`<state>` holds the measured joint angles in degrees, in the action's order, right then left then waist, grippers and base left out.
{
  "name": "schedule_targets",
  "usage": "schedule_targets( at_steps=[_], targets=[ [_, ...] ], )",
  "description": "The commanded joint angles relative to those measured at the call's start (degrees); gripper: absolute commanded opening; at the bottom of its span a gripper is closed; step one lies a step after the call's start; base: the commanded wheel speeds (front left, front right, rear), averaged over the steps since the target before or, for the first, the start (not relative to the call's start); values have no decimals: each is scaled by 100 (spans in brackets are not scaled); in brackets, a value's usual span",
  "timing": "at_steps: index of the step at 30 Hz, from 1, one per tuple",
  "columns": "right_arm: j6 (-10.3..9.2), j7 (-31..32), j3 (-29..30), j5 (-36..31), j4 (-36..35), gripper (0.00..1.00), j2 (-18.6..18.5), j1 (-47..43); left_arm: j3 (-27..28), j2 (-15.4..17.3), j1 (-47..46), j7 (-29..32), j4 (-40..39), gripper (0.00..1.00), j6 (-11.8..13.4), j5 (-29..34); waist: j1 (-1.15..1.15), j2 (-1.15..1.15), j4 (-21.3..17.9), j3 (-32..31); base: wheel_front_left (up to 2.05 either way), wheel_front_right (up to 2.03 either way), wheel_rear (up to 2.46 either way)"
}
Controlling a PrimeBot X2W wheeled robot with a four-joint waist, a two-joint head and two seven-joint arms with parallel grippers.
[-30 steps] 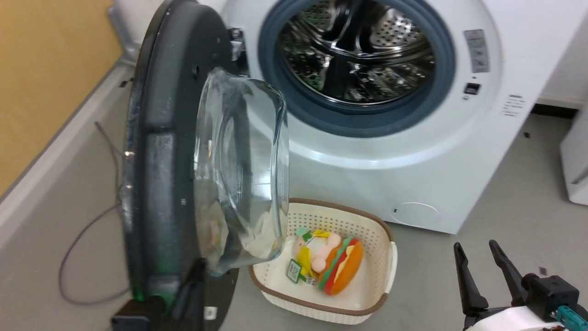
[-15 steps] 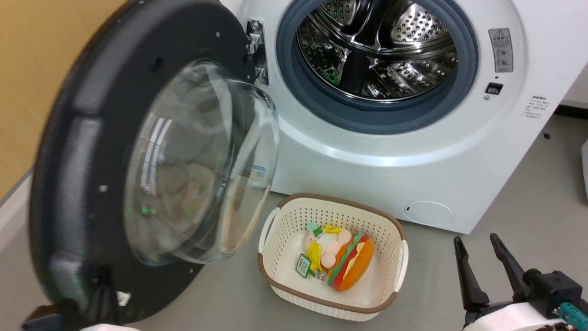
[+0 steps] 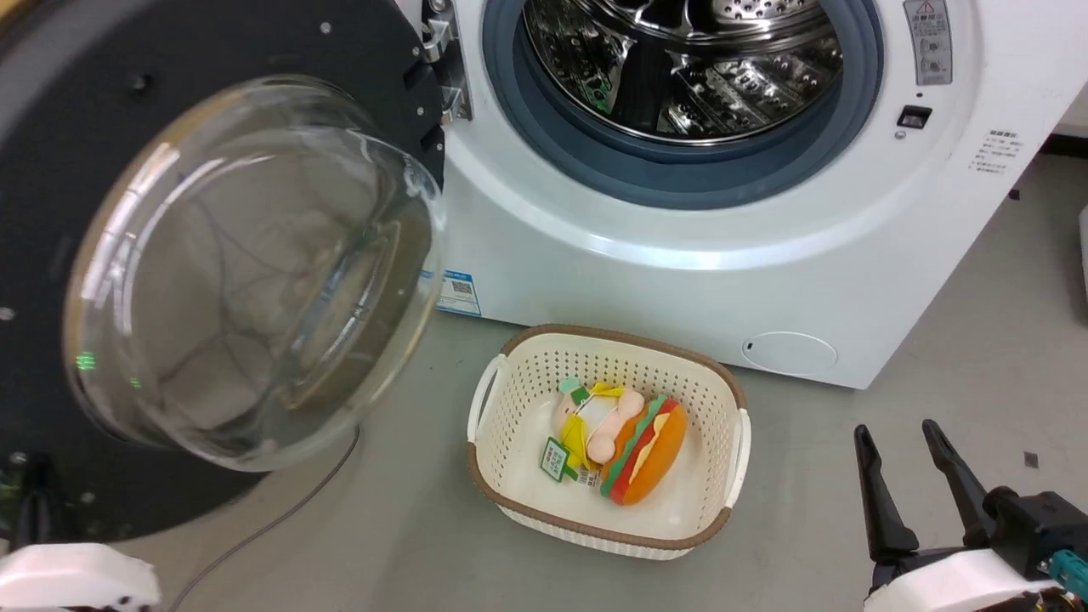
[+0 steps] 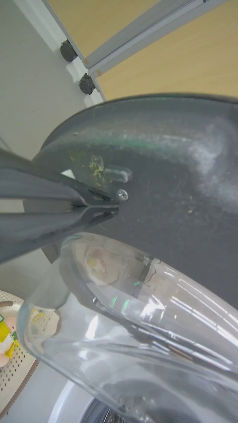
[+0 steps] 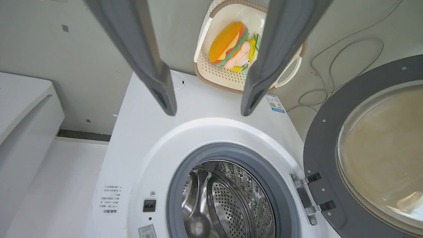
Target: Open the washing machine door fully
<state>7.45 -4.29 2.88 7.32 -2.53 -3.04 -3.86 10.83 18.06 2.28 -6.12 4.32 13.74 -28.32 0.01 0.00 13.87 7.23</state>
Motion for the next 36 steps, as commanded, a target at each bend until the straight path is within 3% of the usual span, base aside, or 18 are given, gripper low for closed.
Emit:
schedule_targets(
  at_steps=[1,7,19,24,34,36],
  targets=[
    [3,2,2,-43,-8,100,16,130,107,88,-160,-118,239,0,-52,-65,-1,0,-22,23,0,0,0],
    [3,-19,3,-28,49,100,16,195,315,281,-577,-523,1235,0,-271,-203,-1,0,-59,50,0,0,0],
    [3,-25,-90,-9,207,100,16,214,473,421,-1036,-864,2331,0,-611,-115,-1,0,-87,-119,0,0,0],
    [3,-66,-84,40,271,100,16,134,449,228,-804,-884,1935,0,-660,202,-1,0,-95,-315,0,0,0],
    [3,-127,-139,138,339,100,16,-84,53,-616,454,-886,264,0,-601,709,-1,0,-246,-745,0,0,0],
    [3,-115,-144,130,326,100,16,-104,-173,-795,641,-857,-46,55,-572,807,-1,0,-301,-778,0,0,0]
  ],
)
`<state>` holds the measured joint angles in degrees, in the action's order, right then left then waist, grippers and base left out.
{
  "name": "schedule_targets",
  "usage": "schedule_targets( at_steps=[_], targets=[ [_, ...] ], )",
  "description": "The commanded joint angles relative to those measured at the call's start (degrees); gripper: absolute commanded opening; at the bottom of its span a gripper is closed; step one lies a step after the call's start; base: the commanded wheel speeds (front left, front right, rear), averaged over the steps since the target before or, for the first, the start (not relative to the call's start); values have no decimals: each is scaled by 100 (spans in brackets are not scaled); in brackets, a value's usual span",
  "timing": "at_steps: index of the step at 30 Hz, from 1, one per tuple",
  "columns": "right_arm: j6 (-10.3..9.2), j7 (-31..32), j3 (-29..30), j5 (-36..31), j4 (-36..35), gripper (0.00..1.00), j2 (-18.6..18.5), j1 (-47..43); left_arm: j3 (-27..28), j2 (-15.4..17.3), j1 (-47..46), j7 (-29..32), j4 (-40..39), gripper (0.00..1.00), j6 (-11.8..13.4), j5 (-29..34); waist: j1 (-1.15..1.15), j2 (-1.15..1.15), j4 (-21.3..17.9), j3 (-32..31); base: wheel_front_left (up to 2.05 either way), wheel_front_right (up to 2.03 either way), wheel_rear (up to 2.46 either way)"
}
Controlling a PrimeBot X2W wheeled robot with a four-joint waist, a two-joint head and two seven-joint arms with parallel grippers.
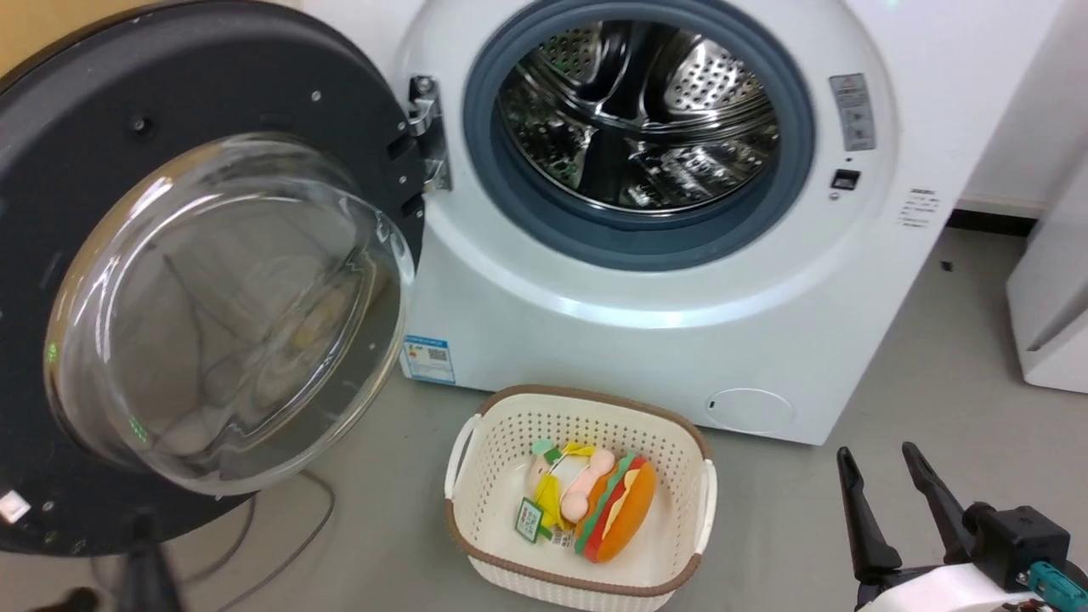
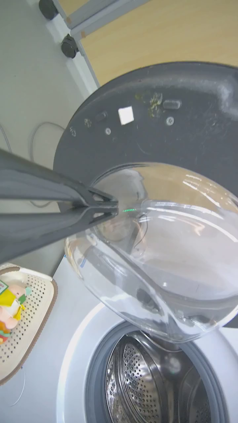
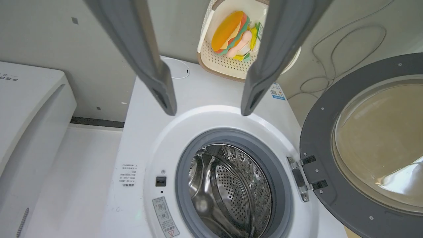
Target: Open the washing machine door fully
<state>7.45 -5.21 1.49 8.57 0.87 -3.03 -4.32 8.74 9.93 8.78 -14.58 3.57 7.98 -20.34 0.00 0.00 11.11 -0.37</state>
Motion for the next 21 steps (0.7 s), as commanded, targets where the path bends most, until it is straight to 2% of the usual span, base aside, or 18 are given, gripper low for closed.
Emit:
schedule_targets(
  at_steps=[1,4,9,16,21],
  targets=[
    [3,-17,-5,0,-21,100,15,-65,-87,-62,59,4,-118,100,27,76,0,0,-50,-31,0,0,0],
    [3,11,-16,-42,-48,100,15,-76,-402,-175,191,36,-489,100,55,286,0,0,-157,-60,0,0,0],
    [3,66,-42,-126,-100,100,15,-85,-885,-264,218,79,-709,100,-61,491,0,0,-413,-85,0,0,0],
    [3,174,-50,-209,-163,100,15,-105,-1444,-175,-78,238,-399,100,-256,850,0,0,-850,-79,0,0,0],
    [3,238,-45,-256,-197,100,15,-125,-1632,-93,-324,262,-91,100,-278,1065,0,0,-1117,-64,0,0,0]
  ],
)
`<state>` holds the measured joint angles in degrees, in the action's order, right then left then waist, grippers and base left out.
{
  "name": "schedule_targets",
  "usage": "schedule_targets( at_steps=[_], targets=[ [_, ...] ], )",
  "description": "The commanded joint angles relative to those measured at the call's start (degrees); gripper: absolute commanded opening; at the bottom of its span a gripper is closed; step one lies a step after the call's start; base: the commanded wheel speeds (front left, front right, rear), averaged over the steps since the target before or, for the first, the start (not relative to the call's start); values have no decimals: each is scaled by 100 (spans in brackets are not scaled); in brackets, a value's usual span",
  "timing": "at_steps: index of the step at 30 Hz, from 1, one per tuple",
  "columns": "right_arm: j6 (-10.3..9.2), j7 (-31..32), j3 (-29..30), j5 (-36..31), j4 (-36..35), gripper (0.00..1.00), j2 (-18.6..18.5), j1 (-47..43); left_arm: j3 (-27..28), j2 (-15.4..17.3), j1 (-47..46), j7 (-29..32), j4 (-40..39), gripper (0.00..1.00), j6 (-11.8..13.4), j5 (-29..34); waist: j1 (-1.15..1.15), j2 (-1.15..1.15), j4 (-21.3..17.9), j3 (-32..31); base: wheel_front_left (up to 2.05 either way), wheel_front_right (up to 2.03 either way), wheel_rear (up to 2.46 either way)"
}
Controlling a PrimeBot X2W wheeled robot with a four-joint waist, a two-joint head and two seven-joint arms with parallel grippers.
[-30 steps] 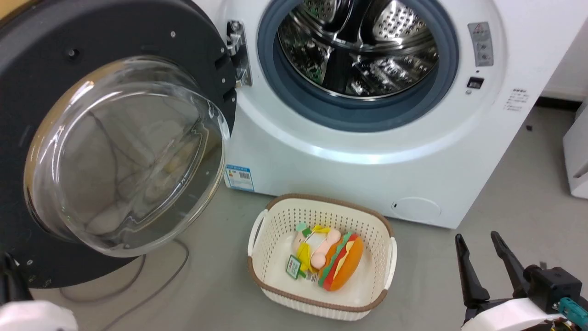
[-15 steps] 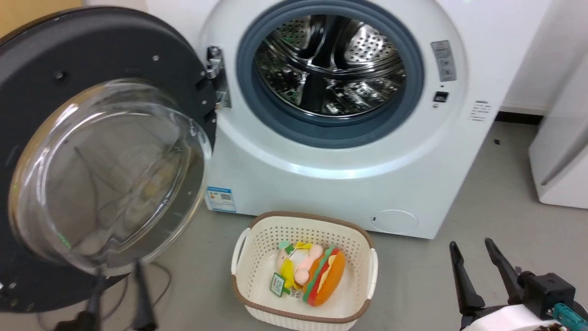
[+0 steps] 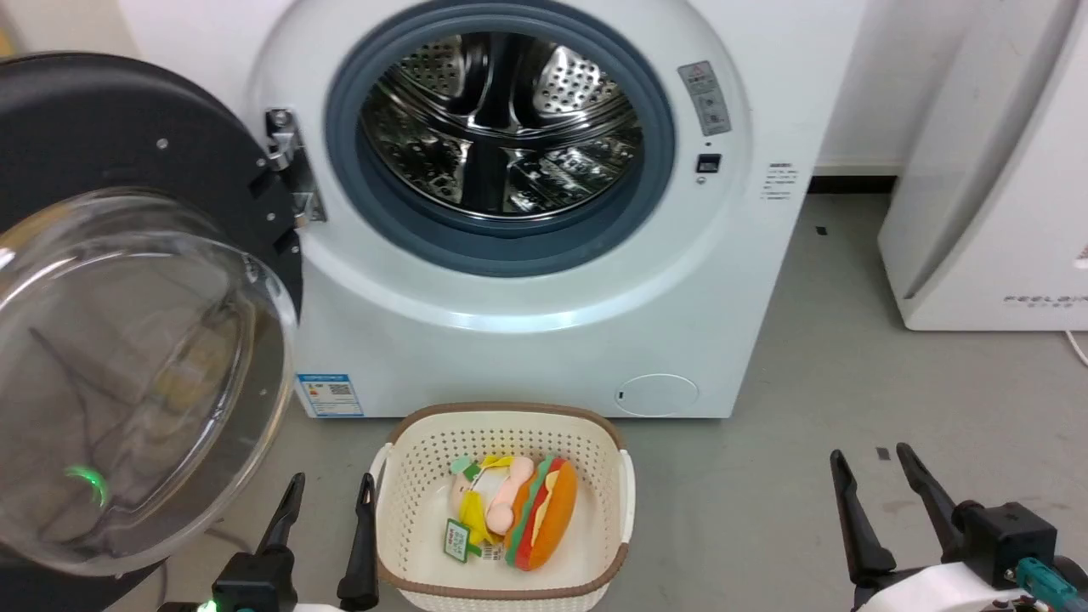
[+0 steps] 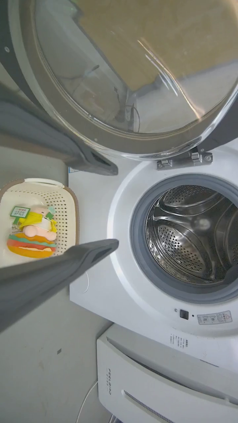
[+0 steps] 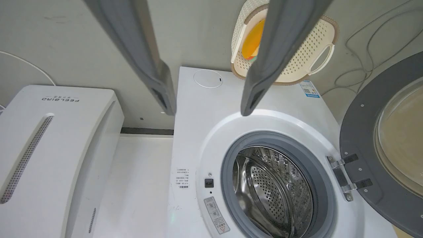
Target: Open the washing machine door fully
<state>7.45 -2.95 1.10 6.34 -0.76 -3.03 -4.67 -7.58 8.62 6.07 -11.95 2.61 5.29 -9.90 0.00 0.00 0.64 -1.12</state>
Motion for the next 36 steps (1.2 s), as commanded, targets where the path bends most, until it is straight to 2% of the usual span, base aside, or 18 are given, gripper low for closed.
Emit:
schedule_targets(
  at_steps=[1,8,19,20,36],
  targets=[
    [3,20,-11,-47,-42,100,15,-98,-10,28,-81,-12,52,100,-2,21,0,0,-110,16,0,0,0],
    [3,48,-9,-56,-51,100,15,-152,-37,-14,-163,-86,312,100,53,11,0,0,-245,46,0,0,0],
    [3,34,-61,3,-25,100,15,-115,-38,19,-226,-122,451,100,93,-39,0,0,-243,76,0,0,0],
    [0,34,-52,-50,-9,0,0,-79,-48,-16,-153,-76,445,0,60,-32,0,0,-244,76,0,0,0],
    [0,66,-56,-127,6,0,2,-10,45,-91,-207,88,359,0,-13,94,0,0,-222,80,0,0,0]
  ],
)
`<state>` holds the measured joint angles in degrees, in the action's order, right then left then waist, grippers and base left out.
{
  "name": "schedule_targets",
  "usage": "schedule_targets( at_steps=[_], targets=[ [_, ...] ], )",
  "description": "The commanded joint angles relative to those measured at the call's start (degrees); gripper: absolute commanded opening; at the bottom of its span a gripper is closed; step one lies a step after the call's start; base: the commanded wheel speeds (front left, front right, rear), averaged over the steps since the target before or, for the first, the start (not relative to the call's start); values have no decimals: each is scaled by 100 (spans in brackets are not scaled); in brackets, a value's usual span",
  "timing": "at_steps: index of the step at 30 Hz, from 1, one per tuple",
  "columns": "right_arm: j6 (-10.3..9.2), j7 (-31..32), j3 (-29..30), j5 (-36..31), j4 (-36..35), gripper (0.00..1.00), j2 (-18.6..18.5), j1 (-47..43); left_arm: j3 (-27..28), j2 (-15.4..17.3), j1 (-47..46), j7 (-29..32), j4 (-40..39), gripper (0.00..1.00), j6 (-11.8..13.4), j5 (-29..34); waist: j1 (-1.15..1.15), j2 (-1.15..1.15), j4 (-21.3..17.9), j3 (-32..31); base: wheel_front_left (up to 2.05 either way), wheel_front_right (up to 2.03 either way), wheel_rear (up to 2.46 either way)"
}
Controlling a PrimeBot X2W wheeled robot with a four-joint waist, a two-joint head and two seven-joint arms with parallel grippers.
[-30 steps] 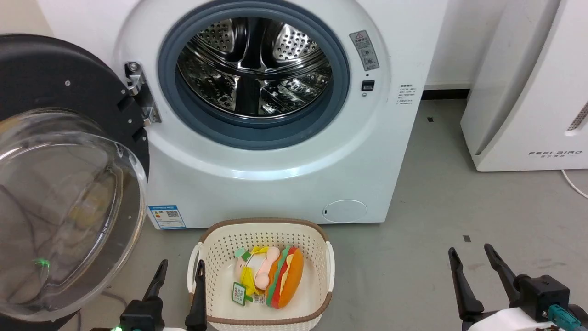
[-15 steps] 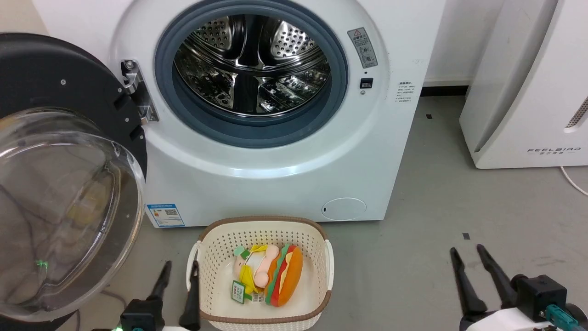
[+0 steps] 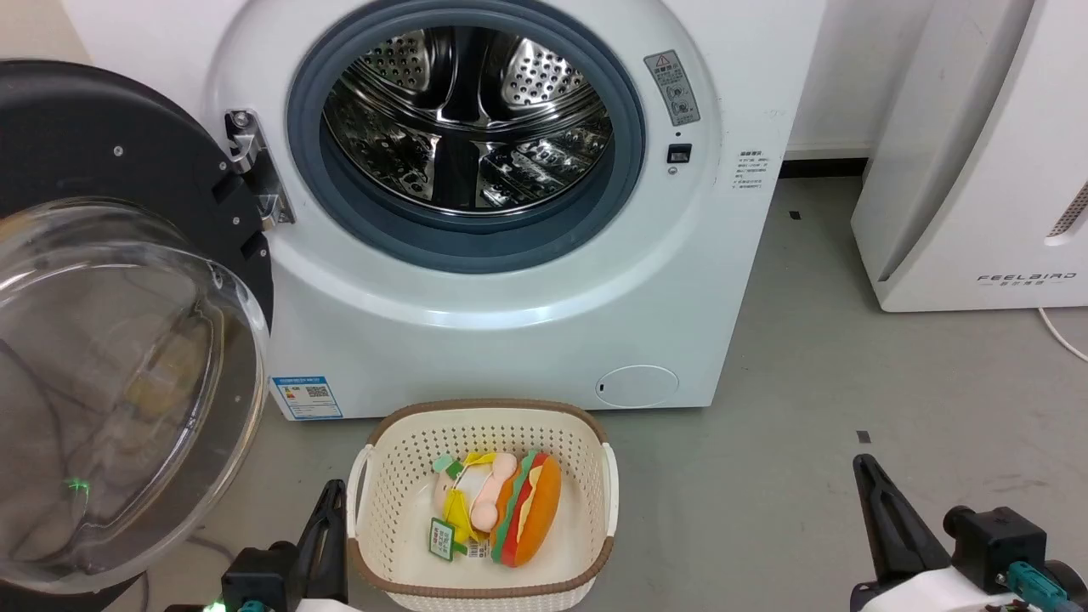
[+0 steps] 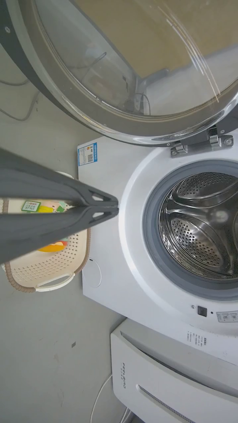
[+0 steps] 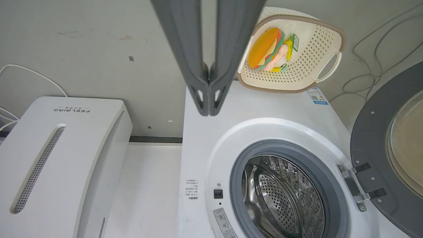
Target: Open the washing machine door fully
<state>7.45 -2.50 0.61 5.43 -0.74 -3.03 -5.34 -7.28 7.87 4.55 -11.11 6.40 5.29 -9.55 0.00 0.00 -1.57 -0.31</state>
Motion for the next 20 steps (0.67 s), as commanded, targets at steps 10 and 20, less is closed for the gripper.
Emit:
schedule_targets(
  at_steps=[10,20],
  targets=[
    [1,42,-12,-82,10,0,3,100,80,-61,-92,105,-76,0,-60,141,0,0,14,3,0,0,0],
    [1,63,-17,-128,16,0,4,143,145,-105,-128,206,-133,0,-107,223,0,0,28,5,0,0,0]
  ],
)
